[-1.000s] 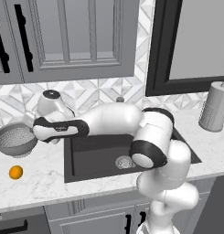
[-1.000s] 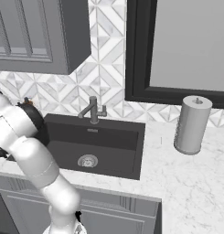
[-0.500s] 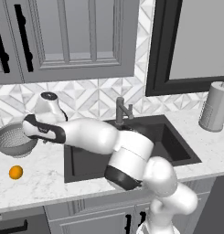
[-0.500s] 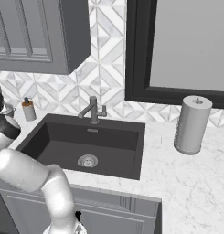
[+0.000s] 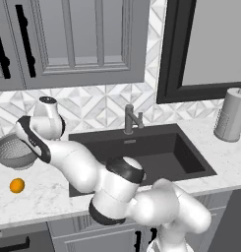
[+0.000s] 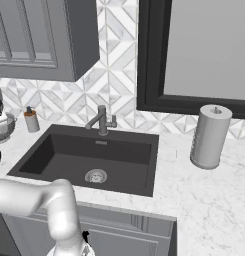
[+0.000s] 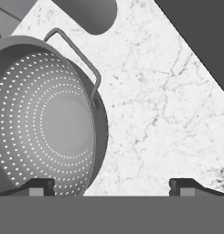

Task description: Put the colander in the sink, put the orange in the colander, and turn on the sink faucet and pour water over the colander.

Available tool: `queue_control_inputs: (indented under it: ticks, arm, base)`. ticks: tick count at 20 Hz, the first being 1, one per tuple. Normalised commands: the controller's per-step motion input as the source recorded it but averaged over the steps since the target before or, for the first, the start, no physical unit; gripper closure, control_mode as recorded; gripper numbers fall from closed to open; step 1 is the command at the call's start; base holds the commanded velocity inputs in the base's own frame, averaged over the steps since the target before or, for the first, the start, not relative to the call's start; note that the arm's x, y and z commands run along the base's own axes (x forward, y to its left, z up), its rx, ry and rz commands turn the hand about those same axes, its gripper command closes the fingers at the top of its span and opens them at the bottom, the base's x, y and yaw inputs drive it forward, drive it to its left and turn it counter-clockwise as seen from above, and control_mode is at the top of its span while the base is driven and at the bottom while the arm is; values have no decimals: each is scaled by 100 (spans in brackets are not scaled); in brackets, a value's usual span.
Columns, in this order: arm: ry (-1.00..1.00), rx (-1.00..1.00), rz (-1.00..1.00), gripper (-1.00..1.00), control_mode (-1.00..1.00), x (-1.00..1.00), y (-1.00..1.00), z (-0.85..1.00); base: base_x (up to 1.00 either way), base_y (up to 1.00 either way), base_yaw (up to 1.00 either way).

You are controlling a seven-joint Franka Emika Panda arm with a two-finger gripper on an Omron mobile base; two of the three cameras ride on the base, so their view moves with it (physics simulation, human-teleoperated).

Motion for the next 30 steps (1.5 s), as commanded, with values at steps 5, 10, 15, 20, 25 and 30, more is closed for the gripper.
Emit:
queue_control_inputs:
  ticks: [5,10,15,20,25,30]
  arm:
    - [0,0,0,-100,-100,0,3,-22]
    - [-1,0,0,-100,-100,2,0,-25]
    - [0,0,0,-100,-100,22,5,-13]
    - [0,0,0,-100,-100,36,11,-6]
    - [0,0,0,-100,-100,31,19,-3]
    - [1,0,0,-100,-100,14,30,-13]
  base:
    - [0,0,0]
    - [0,0,0]
    - [0,0,0]
    - [0,0,0]
    - [0,0,0]
    - [0,0,0]
